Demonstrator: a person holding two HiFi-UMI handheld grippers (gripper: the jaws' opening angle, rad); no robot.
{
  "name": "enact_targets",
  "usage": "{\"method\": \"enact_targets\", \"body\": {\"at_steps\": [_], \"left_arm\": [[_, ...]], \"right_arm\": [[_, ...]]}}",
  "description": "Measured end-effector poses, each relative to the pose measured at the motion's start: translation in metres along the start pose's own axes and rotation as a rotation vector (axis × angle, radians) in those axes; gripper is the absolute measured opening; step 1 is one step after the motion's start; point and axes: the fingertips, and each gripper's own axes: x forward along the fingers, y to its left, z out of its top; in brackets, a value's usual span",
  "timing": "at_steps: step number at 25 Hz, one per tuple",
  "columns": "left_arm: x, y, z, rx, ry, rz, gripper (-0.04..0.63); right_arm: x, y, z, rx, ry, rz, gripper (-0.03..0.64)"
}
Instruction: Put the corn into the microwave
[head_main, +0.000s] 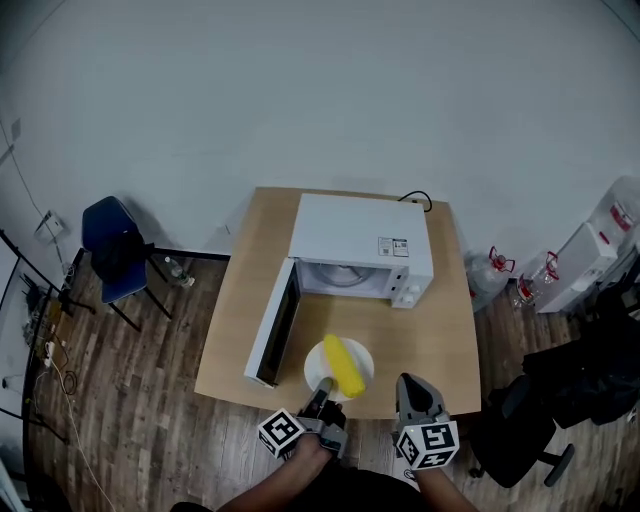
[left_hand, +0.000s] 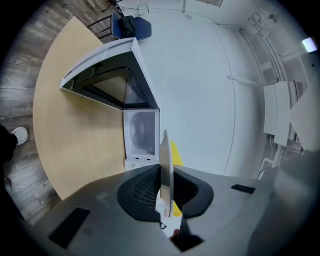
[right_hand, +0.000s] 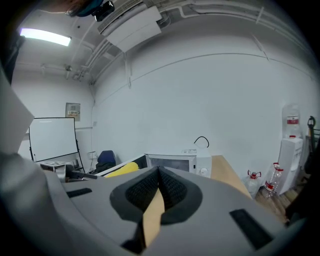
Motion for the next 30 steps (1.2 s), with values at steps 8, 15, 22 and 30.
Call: {"method": "enact_targets", "body": {"at_steps": [8,15,22,30], "left_arm": [[0.036,0.000,0.028,-0.027,0.071,-0.026,0.026],[0.063,0.005,0.047,-0.032,0.091,-0.022,0.026],[0.095,0.017,0.063,-0.032,0.075,-0.015,0.026],[0.129,0.041,0.073,-0.019,0.070,0.011,0.026]], "right_arm": [[0.044,0.009,0.010,-0.035,0.003,-0.045,0.060],[0.067,0.012,0.015,-0.054,0.009,-0.071,0.059],[0.091,0.001,0.017,-0.067,0.007,-0.072,0.059],[0.129,-0.019,0.015,-0.047,0.029,-0.037,0.060]]}}
